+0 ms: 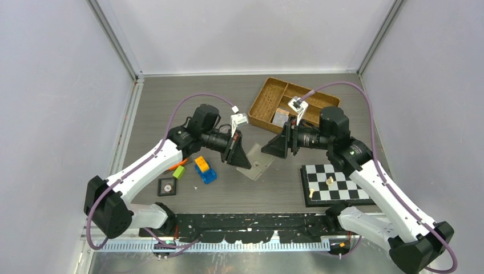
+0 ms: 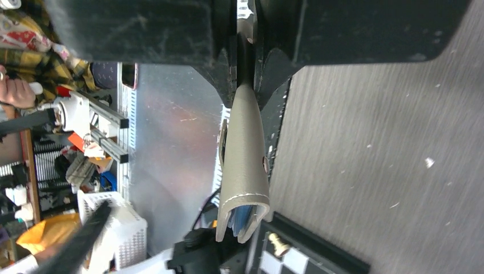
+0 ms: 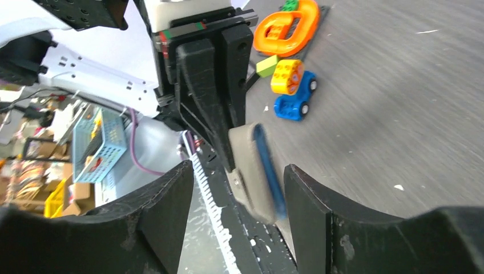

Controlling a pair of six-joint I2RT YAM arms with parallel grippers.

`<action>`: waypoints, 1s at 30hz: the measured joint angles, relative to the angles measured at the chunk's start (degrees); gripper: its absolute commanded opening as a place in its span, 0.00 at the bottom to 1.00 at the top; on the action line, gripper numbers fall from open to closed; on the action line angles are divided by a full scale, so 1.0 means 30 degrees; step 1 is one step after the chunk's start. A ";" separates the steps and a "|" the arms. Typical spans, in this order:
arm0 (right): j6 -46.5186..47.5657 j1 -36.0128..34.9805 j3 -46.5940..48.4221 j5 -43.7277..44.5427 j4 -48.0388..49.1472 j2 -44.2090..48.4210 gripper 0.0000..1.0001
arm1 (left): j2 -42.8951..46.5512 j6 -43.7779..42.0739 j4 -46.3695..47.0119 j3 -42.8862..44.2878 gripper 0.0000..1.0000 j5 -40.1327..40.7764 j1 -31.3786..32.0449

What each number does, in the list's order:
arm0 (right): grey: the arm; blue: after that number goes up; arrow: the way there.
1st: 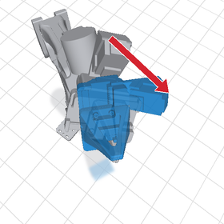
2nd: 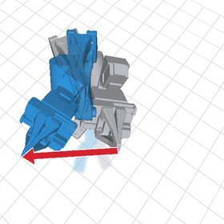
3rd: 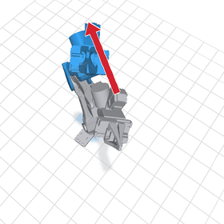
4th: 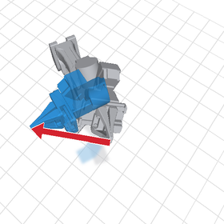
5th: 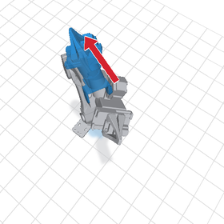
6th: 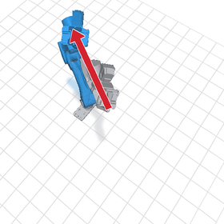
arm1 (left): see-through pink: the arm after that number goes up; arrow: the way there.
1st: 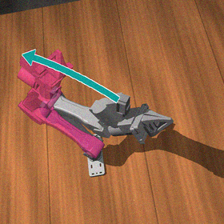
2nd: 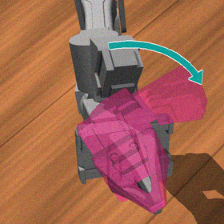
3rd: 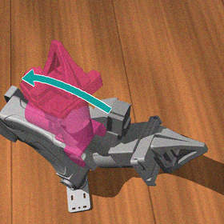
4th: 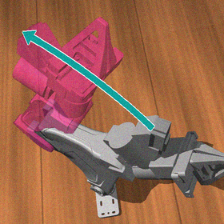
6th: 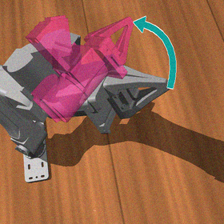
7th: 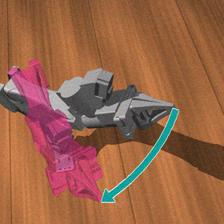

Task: Put the credit cards into the card holder
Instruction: Open the card holder at the center of the board.

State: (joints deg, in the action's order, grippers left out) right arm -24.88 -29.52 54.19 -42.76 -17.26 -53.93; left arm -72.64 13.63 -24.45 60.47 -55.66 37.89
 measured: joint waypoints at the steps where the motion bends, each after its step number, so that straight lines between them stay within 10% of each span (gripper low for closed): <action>1: 0.0328 0.0000 0.0270 0.0466 -0.0554 0.0117 0.64 | -0.0277 -0.0095 -0.0350 0.0117 0.00 0.0313 -0.0124; 9: 0.1253 -0.0109 0.0772 0.1202 -0.2645 0.0721 0.41 | -0.1902 -0.0124 -0.1785 0.0423 0.00 0.1494 -0.1049; 30: 0.2047 -0.2550 0.0277 0.0415 -0.2769 -0.2841 0.37 | -0.2688 0.0823 -0.1501 0.0517 0.00 -0.2178 -0.1056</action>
State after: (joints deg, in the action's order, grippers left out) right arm -18.74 -37.17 55.02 -41.52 -25.56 -62.46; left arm -80.71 16.10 -28.95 62.02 -62.19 34.72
